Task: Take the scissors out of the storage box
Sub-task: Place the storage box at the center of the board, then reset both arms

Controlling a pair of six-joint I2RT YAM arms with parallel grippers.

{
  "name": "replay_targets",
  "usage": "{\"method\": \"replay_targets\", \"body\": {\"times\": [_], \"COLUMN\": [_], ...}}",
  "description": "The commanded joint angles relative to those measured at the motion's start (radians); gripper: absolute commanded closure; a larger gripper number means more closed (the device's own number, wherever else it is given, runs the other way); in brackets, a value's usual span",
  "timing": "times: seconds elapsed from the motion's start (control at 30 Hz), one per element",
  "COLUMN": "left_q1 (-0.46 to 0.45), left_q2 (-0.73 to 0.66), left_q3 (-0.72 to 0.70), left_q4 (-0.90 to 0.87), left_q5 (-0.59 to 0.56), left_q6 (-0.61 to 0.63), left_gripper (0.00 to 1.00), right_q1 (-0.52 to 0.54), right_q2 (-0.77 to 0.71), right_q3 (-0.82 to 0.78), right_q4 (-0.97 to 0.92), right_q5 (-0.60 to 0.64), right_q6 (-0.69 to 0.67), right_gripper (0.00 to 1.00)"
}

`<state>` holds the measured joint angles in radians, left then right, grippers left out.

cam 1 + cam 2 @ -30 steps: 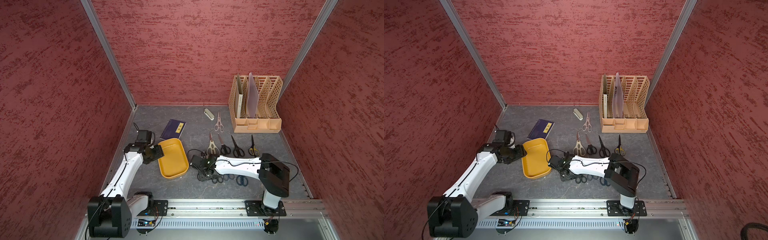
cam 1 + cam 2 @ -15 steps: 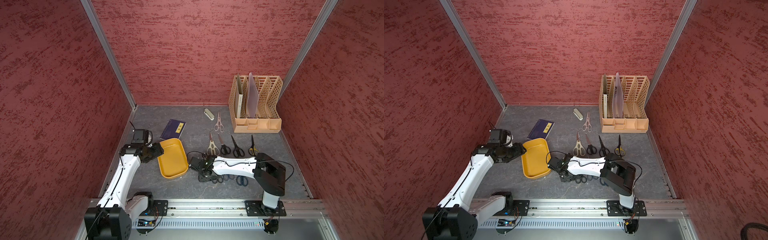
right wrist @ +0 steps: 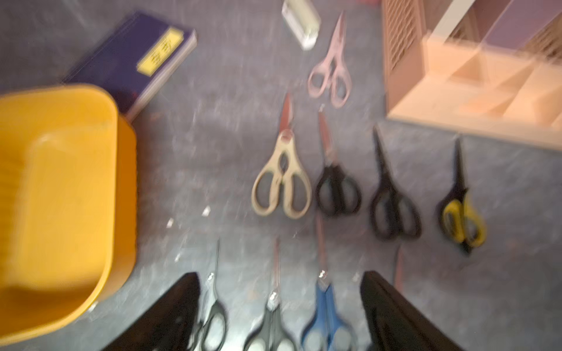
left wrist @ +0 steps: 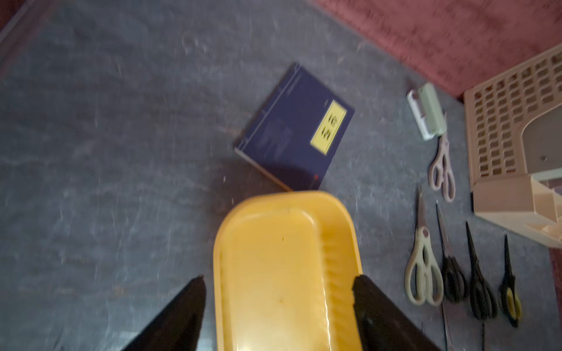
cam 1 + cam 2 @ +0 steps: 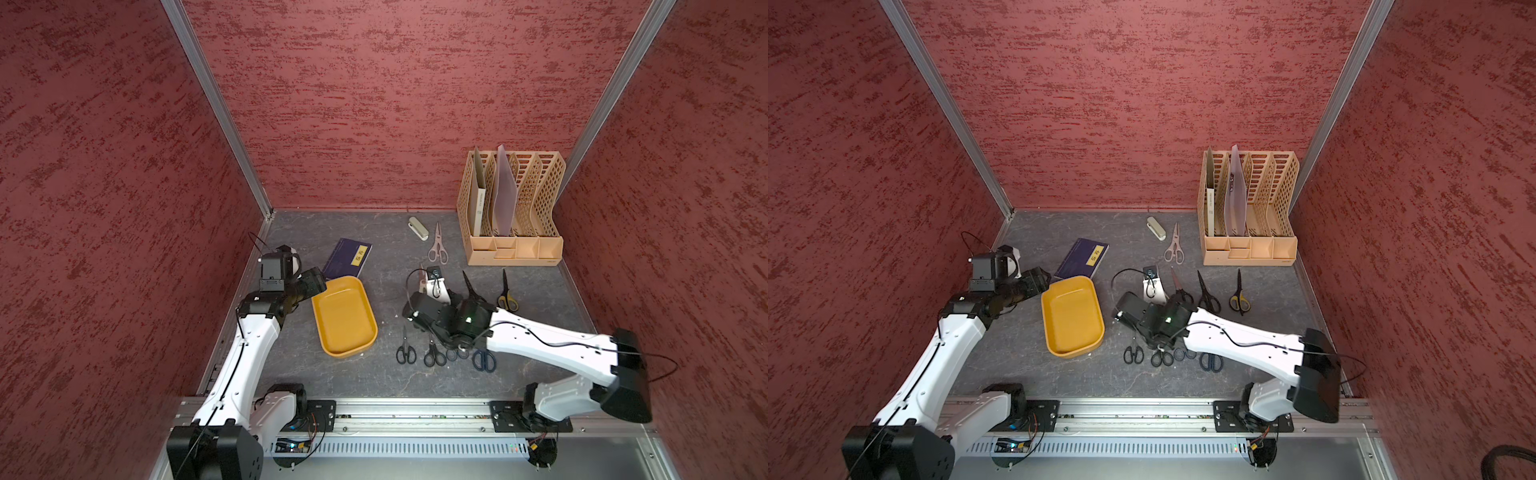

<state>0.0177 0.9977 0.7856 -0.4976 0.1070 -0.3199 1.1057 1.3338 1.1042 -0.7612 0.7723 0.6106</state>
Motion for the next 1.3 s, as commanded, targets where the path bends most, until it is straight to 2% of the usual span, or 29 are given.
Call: {"method": "replay_targets", "body": {"times": [0.0, 0.1, 0.2, 0.27, 0.3, 0.33, 0.43, 0.5, 0.53, 0.57, 0.63, 0.7, 0.77, 0.83, 0.97, 1.0, 1.03, 1.27], "left_q1": [0.007, 0.01, 0.009, 0.012, 0.014, 0.017, 0.018, 0.019, 0.016, 0.008, 0.003, 0.006, 0.011, 0.008, 0.008, 0.01, 0.016, 0.027], "left_q2": [-0.02, 0.034, 0.13, 0.187, 0.219, 0.246, 0.34, 0.404, 0.411, 0.43, 0.465, 0.504, 0.539, 0.525, 0.535, 0.53, 0.538, 0.535], "left_q3": [-0.118, -0.155, -0.172, -0.213, -0.239, -0.255, -0.294, -0.304, -0.29, -0.298, -0.32, -0.37, -0.426, -0.418, -0.408, -0.405, -0.406, -0.402], "left_q4": [0.385, 0.497, 0.576, 0.687, 0.753, 0.804, 0.949, 1.048, 1.032, 1.091, 1.173, 1.291, 1.436, 1.396, 1.392, 1.379, 1.395, 1.38], "left_q5": [-0.099, -0.136, -0.16, -0.18, -0.185, -0.185, -0.17, -0.155, -0.146, -0.144, -0.111, -0.077, -0.082, -0.06, -0.042, -0.038, -0.028, -0.01], "left_q6": [0.052, 0.113, 0.173, 0.192, 0.193, 0.194, 0.224, 0.242, 0.265, 0.304, 0.328, 0.332, 0.331, 0.342, 0.348, 0.345, 0.345, 0.335], "left_gripper": [0.0, 0.0, 0.0, 0.0, 0.0, 0.0, 0.0, 0.0, 0.0, 0.0, 0.0, 0.0, 0.0, 0.0, 0.0, 0.0, 0.0, 0.0], "right_q1": [-0.109, -0.362, -0.545, -0.67, -0.744, -0.791, -0.864, -0.93, -0.951, -0.961, -0.968, -0.984, -1.033, -1.076, -1.099, -1.1, -1.101, -1.099], "right_q2": [-0.096, -0.177, -0.201, -0.163, -0.14, -0.119, -0.057, 0.001, 0.034, 0.06, 0.091, 0.117, 0.186, 0.174, 0.224, 0.2, 0.219, 0.213], "right_q3": [-0.214, -0.316, -0.466, -0.514, -0.479, -0.475, -0.532, -0.581, -0.591, -0.584, -0.583, -0.577, -0.599, -0.61, -0.724, -0.715, -0.72, -0.712], "right_q4": [0.428, 0.513, 0.764, 0.863, 0.803, 0.826, 1.038, 1.17, 1.208, 1.224, 1.301, 1.359, 1.461, 1.456, 1.711, 1.647, 1.693, 1.667], "right_q5": [0.169, -0.047, -0.112, -0.185, -0.256, -0.307, -0.348, -0.456, -0.48, -0.496, -0.543, -0.572, -0.643, -0.717, -0.769, -0.773, -0.794, -0.803], "right_q6": [-0.499, -0.476, -0.583, -0.584, -0.54, -0.54, -0.589, -0.564, -0.55, -0.55, -0.622, -0.672, -0.649, -0.619, -0.612, -0.611, -0.622, -0.627], "right_gripper": [0.04, 0.02, 0.02, 0.02, 0.02, 0.01, 0.02, 0.02, 0.02, 0.02, 0.02, 0.01, 0.01, 0.02, 0.02, 0.02, 0.01, 0.02]}}
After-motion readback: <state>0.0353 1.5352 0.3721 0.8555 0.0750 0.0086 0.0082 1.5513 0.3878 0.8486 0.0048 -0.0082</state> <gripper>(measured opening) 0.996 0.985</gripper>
